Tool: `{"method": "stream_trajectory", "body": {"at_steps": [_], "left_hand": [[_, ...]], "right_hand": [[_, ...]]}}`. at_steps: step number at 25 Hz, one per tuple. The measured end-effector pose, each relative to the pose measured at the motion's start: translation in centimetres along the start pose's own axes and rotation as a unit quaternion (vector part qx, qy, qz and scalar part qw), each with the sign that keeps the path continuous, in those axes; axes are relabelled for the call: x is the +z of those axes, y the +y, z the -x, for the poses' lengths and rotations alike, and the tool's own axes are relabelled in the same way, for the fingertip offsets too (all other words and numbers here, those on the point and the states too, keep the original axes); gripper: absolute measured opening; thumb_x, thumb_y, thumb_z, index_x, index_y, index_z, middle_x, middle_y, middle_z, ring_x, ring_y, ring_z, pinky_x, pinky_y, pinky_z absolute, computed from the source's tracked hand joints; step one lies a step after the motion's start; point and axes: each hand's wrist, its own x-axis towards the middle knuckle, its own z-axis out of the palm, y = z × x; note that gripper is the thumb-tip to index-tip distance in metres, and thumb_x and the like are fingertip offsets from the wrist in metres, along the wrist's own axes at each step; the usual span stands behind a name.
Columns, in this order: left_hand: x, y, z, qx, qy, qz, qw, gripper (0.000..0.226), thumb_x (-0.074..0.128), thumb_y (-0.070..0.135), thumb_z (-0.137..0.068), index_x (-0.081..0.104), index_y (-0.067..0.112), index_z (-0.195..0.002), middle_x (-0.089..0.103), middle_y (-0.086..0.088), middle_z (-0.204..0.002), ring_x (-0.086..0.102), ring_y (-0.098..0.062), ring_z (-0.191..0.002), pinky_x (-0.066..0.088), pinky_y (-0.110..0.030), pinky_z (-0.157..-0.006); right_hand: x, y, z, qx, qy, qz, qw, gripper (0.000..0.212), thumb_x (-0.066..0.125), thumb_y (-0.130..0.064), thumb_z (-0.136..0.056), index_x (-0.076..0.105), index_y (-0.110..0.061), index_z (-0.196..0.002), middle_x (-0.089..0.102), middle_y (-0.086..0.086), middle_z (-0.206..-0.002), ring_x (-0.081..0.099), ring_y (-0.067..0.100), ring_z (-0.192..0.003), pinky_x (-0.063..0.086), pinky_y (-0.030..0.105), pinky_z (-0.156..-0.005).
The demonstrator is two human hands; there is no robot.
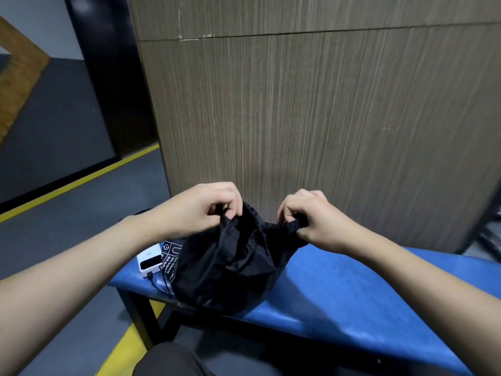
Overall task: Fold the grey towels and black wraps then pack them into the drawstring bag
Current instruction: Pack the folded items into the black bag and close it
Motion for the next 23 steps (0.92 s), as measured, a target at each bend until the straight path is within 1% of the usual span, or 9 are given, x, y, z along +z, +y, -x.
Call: {"method": "stream_trajectory", "body": {"at_steps": [3, 6, 8, 11, 13, 15, 18, 19, 23], "left_hand": [[0.6, 0.5, -0.6, 0.035, 0.020, -0.024, 0.999, 0.032, 0.049, -0.019, -0.066, 0.049, 0.013, -0.070, 0.059, 0.006, -0.093, 0.055, -0.014, -0.085, 0.039, -0.024, -0.068], [0.8, 1.2, -1.5, 0.093, 0.016, -0.104, 0.990, 0.028, 0.053, -0.006, -0.073, 0.052, 0.021, -0.080, 0.056, 0.010, -0.089, 0.052, -0.006, -0.079, 0.039, -0.024, -0.065], [1.1, 1.5, -2.2, 0.116, 0.019, -0.173, 0.978, 0.021, 0.052, 0.009, -0.081, 0.059, 0.024, -0.094, 0.054, 0.014, -0.091, 0.049, 0.002, -0.078, 0.043, -0.025, -0.064], [1.5, 1.9, -3.5, 0.138, -0.013, -0.257, 0.956, 0.043, 0.050, 0.016, -0.084, 0.059, 0.035, -0.122, 0.052, 0.014, -0.098, 0.054, -0.007, -0.079, 0.047, -0.029, -0.060], [1.6, 2.1, -4.2, 0.166, -0.050, -0.287, 0.942, 0.055, 0.053, 0.015, -0.084, 0.055, 0.040, -0.133, 0.048, 0.014, -0.104, 0.052, -0.012, -0.075, 0.038, -0.024, -0.059], [1.6, 2.8, -4.8, 0.161, -0.085, -0.295, 0.938, 0.052, 0.053, 0.022, -0.088, 0.051, 0.044, -0.135, 0.039, 0.020, -0.108, 0.047, -0.011, -0.076, 0.031, -0.022, -0.063], [1.7, 2.9, -5.4, 0.125, -0.098, -0.292, 0.943, 0.049, 0.026, 0.058, -0.086, 0.048, 0.051, -0.129, 0.044, 0.022, -0.108, 0.046, -0.009, -0.087, 0.033, -0.025, -0.068], [1.8, 2.9, -5.4, 0.128, -0.091, -0.295, 0.943, 0.048, 0.028, 0.058, -0.085, 0.050, 0.049, -0.127, 0.048, 0.020, -0.106, 0.048, -0.010, -0.087, 0.035, -0.026, -0.066], [2.9, 1.7, -5.7, 0.194, -0.048, -0.355, 0.913, 0.044, 0.055, 0.015, -0.083, 0.064, 0.037, -0.120, 0.048, 0.006, -0.094, 0.045, -0.011, -0.078, 0.032, -0.025, -0.052]], "right_hand": [[-0.6, 0.0, 0.6, -0.098, 0.119, 0.149, 0.977, 0.036, 0.055, 0.001, -0.063, 0.034, -0.028, -0.072, 0.056, -0.010, -0.091, 0.040, 0.018, -0.084, 0.031, 0.034, -0.072], [-0.4, -0.1, 0.7, -0.059, 0.166, 0.238, 0.955, 0.038, 0.059, 0.004, -0.064, 0.033, -0.022, -0.074, 0.046, -0.006, -0.082, 0.038, 0.021, -0.068, 0.034, 0.035, -0.054], [-0.1, -0.3, 0.5, -0.021, 0.154, 0.130, 0.979, 0.037, 0.058, 0.004, -0.064, 0.034, -0.022, -0.071, 0.043, -0.005, -0.075, 0.040, 0.020, -0.063, 0.036, 0.035, -0.051], [-0.4, -0.7, 0.0, 0.013, 0.090, -0.072, 0.993, 0.029, 0.063, 0.004, -0.071, 0.043, -0.018, -0.070, 0.061, -0.002, -0.074, 0.053, 0.019, -0.069, 0.046, 0.036, -0.062], [-0.7, -1.2, -0.3, 0.044, 0.037, -0.157, 0.986, 0.025, 0.068, 0.004, -0.075, 0.050, -0.013, -0.076, 0.065, -0.005, -0.079, 0.057, 0.012, -0.073, 0.049, 0.033, -0.070], [-1.0, -1.4, -0.4, 0.049, 0.000, -0.191, 0.980, 0.026, 0.070, 0.005, -0.076, 0.052, -0.013, -0.081, 0.060, -0.008, -0.076, 0.052, 0.007, -0.071, 0.047, 0.031, -0.067], [-1.4, -1.2, -0.1, 0.062, -0.038, -0.309, 0.948, 0.033, 0.060, 0.018, -0.079, 0.049, -0.012, -0.087, 0.053, -0.010, -0.073, 0.046, 0.010, -0.070, 0.043, 0.031, -0.067], [-1.5, -1.0, 0.0, 0.069, -0.046, -0.347, 0.934, 0.035, 0.055, 0.022, -0.081, 0.048, -0.012, -0.089, 0.049, -0.008, -0.070, 0.041, 0.011, -0.070, 0.041, 0.031, -0.068], [-1.0, -0.8, 0.4, 0.074, -0.070, -0.405, 0.909, 0.035, 0.049, 0.020, -0.080, 0.045, -0.011, -0.097, 0.034, 0.010, -0.073, 0.034, 0.019, -0.072, 0.036, 0.029, -0.069]]}}
